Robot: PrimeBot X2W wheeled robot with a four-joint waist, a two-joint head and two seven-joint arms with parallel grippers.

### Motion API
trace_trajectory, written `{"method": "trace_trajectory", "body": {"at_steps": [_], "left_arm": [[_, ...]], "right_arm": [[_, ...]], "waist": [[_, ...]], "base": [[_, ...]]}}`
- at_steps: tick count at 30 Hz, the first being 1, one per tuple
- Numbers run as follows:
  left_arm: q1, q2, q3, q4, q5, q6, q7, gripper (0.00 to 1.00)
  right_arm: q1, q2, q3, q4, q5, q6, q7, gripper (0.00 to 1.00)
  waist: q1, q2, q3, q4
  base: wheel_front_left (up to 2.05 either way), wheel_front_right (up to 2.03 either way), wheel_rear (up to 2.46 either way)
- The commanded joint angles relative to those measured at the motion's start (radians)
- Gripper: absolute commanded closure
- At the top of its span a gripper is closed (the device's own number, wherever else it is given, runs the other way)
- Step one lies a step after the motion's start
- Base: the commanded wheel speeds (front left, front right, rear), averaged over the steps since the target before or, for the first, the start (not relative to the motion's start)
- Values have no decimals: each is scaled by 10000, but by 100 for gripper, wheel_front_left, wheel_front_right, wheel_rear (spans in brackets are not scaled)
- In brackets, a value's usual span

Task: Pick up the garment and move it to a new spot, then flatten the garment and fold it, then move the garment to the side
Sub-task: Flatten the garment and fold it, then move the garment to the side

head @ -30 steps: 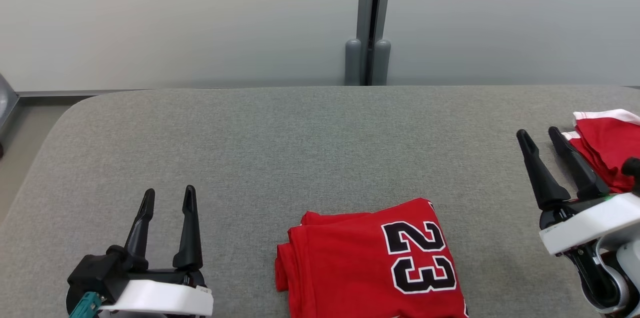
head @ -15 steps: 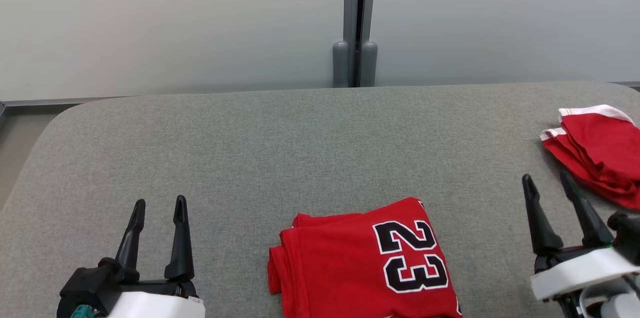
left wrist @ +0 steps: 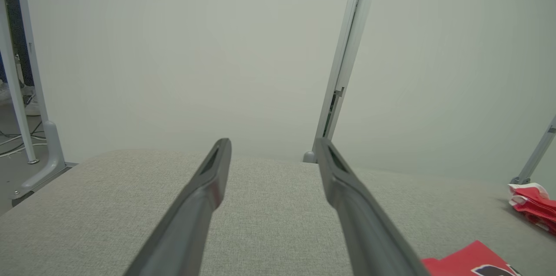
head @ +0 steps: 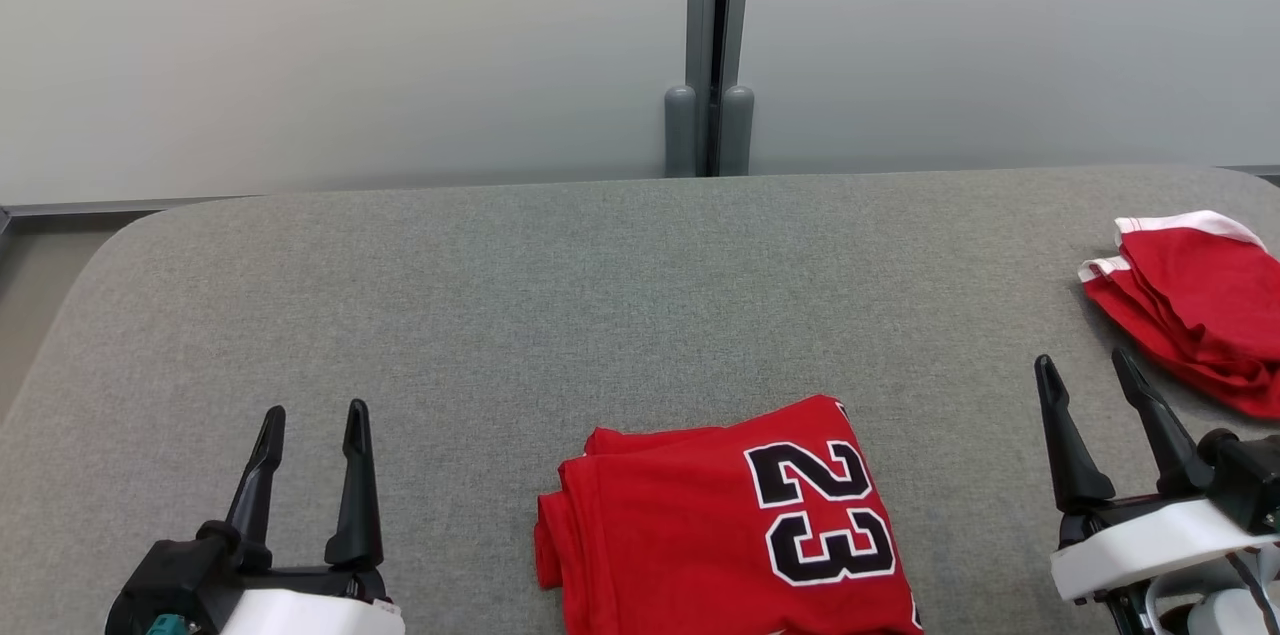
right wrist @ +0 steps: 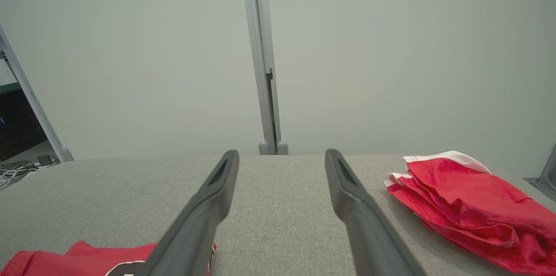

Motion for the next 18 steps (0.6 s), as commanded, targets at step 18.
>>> {"method": "trace_trajectory", "body": {"at_steps": [18], "left_arm": [[-112,18,-286,82,-121,163,-8,0]], "right_arm": [[-248,48,-11,130,34,2,-43,0]], "waist": [[0,0,42,5]], "base": [[0,0,0]]}}
